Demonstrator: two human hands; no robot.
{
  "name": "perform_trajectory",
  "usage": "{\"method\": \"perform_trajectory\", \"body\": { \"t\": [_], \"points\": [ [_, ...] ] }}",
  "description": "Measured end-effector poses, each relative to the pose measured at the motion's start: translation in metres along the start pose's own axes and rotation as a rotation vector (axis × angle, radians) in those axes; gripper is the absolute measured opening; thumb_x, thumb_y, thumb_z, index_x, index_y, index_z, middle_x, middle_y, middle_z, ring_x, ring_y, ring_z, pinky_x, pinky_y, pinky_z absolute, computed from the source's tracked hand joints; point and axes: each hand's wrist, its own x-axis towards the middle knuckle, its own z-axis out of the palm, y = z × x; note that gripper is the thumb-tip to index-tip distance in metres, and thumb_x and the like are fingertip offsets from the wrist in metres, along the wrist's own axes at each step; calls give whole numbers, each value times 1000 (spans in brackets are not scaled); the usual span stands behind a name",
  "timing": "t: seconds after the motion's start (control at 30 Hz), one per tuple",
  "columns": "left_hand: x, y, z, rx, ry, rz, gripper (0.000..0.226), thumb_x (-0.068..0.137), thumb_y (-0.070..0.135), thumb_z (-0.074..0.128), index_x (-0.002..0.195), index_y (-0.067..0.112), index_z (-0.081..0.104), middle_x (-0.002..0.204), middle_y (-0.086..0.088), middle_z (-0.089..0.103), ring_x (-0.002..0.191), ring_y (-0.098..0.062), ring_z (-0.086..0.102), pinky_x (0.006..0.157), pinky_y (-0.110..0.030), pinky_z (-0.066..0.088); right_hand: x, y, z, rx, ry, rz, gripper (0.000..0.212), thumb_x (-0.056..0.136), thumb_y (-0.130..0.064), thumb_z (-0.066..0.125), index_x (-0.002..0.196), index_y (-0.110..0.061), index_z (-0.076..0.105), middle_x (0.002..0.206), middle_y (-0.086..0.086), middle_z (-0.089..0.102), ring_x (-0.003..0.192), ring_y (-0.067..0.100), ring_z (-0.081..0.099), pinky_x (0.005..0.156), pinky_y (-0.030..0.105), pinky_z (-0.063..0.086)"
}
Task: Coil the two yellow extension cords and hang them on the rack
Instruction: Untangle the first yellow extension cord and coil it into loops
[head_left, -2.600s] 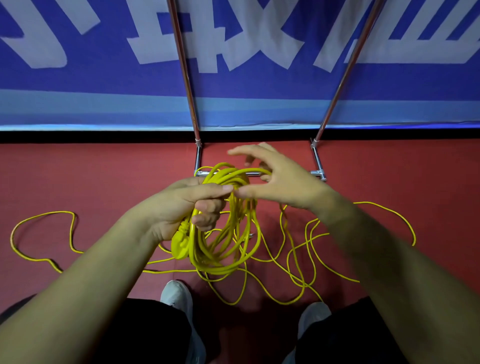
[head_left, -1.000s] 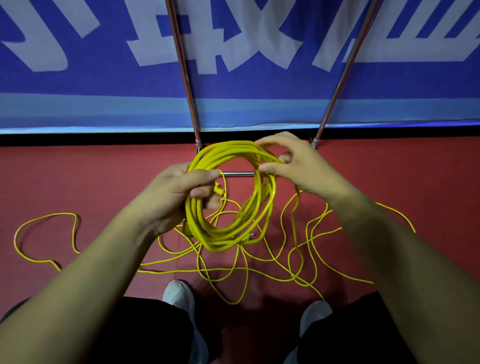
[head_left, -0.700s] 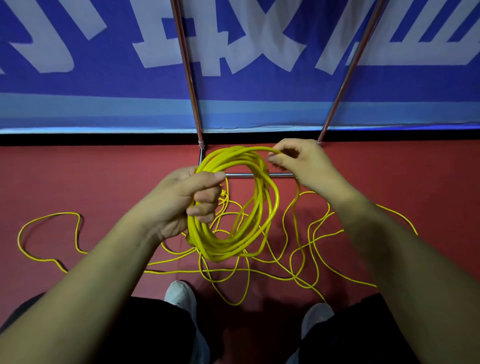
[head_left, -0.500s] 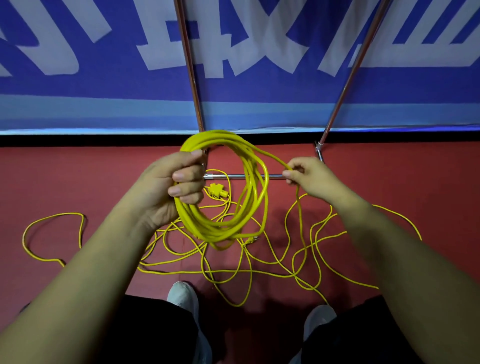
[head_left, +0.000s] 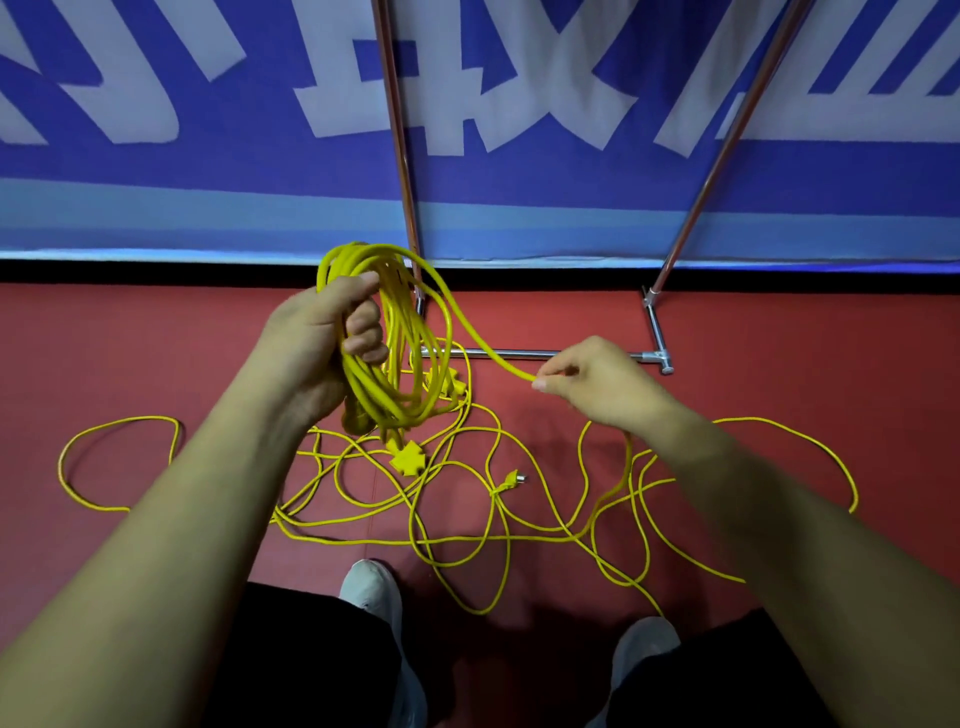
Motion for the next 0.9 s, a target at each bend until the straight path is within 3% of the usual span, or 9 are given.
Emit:
{"method": "perform_trajectory", "body": {
  "t": [0.1,0.17,0.2,0.33,0.47,0.57,0.7,0.8,0.9],
  "points": [
    [1,-7,2,76,58,-16,13,95,14,50,87,9,58,46,5,35,37,-8,31,40,-20,30,-8,-19,-10,-265,-236,-75,20,88,-10,57,95,-16,75,82,5,71,80,19,64,72,27,52],
    [1,-11,4,94,69,-67,15,95,16,53,82,10,57,48,4,39,39,-9,37,41,-20,35,-14,-33,-17,-330,-360,-123,23,87,-6,54,95,-19,73,71,-2,67,69,10,60,62,13,45],
    [2,-14,6,110,60,-99,18,95,16,54,78,11,55,48,4,41,41,-9,42,42,-20,39,-16,-38,-20,-297,-414,-141,21,89,-8,56,97,-19,71,66,-7,66,62,6,56,58,10,42],
    [-4,-26,19,210,-49,-195,20,94,14,57,77,2,57,55,-6,60,65,-24,71,60,-32,60,-26,-51,-31,98,-624,-198,10,94,-8,58,96,-17,63,68,-4,71,56,22,48,51,37,41],
    [-14,-37,34,322,-234,-284,31,88,16,61,104,-11,59,77,-23,71,59,-25,69,62,-36,60,-26,-53,-31,496,-451,-226,11,91,-1,61,95,-9,68,61,1,65,44,12,39,42,24,31],
    [-15,-35,41,377,-295,-265,27,82,22,61,85,-5,62,63,-16,66,43,-19,58,47,-27,51,-21,-47,-28,649,-232,-148,10,86,-3,68,86,-10,61,56,4,62,40,11,37,41,22,28],
    [-12,-30,41,228,-275,-255,14,82,21,56,83,9,50,51,-2,44,36,-10,35,43,-23,35,-14,-22,-36,531,-244,-112,11,86,-9,69,84,-13,59,59,4,61,51,16,49,49,24,42],
    [-8,-24,34,104,-232,-250,13,83,19,54,74,14,45,52,0,40,37,-8,34,43,-22,35,-12,4,-41,440,-355,-53,3,90,-6,65,88,-5,63,74,10,69,68,14,64,70,19,51],
    [-6,-21,28,116,-197,-229,15,84,17,52,72,14,43,51,-1,40,37,-9,34,44,-21,35,-9,19,-41,414,-301,-16,2,90,-7,65,90,-6,63,82,13,71,76,12,67,76,17,50]
  ]
}}
